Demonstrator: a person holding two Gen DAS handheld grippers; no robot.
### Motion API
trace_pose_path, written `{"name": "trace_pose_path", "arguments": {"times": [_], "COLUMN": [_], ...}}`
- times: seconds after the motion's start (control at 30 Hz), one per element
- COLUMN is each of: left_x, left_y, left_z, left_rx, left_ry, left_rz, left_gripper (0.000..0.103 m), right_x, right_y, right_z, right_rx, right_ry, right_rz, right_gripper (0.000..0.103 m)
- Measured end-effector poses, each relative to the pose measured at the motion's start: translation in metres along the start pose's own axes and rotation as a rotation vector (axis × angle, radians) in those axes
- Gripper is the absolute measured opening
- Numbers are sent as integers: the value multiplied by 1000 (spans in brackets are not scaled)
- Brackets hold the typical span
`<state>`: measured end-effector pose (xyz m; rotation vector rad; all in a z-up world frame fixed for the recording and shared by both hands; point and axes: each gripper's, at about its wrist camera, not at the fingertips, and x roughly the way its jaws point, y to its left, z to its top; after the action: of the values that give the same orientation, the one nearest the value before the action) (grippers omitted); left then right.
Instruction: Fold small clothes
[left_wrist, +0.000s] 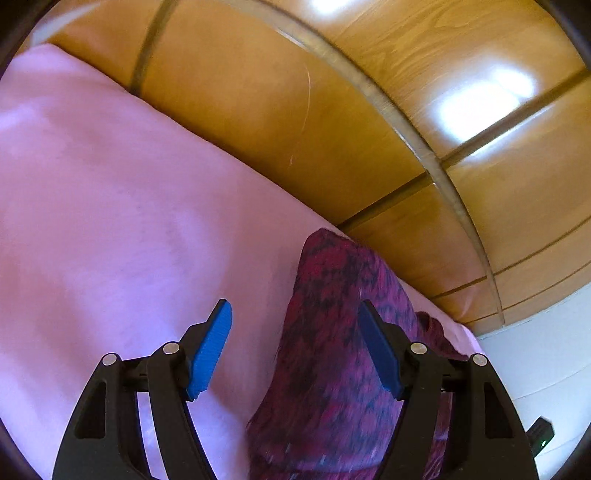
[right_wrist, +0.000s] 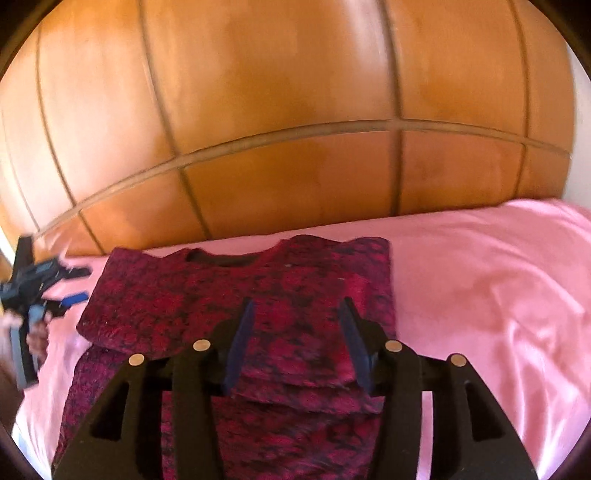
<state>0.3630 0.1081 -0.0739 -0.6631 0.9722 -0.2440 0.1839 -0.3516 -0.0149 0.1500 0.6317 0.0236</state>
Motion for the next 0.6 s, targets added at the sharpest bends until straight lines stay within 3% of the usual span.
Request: {"name": "trace_pose_path", "arguments": {"times": [0.13, 0.2, 0.23, 0.27, 0.3, 0.4, 0.5, 0.6], "left_x": [33, 42, 41, 38, 35, 43, 50, 47], "left_y": [-3, -5, -8, -13, -18, -31, -31, -33], "left_z": [10, 11, 9, 6, 0, -29, -41, -39], "left_rx": [-42, -48, -35, -9, 27, 188, 225, 207], "left_ry": [86, 97, 88, 55, 29, -3, -47, -56], "left_rz": [-38, -73, -64, -38, -13, 173, 207, 255], "left_gripper": [69, 51, 39, 34, 33, 32, 34, 48], "right_x": [20, 29, 35, 37, 44, 50, 55, 57], "right_y": [9, 11, 11, 10, 8, 10, 17, 20], "right_z": [-1, -3, -5, -7, -13, -27, -31, -35], "right_rx": [-20, -28, -41, -49, -66, -132, -163, -164], "right_ry": [39, 58, 71, 81, 115, 119, 104, 88], "right_rz": [-6, -16, -37, -53, -79, -104, -144, -156], "right_gripper": [48, 48, 48, 48, 47, 46, 46, 47]}}
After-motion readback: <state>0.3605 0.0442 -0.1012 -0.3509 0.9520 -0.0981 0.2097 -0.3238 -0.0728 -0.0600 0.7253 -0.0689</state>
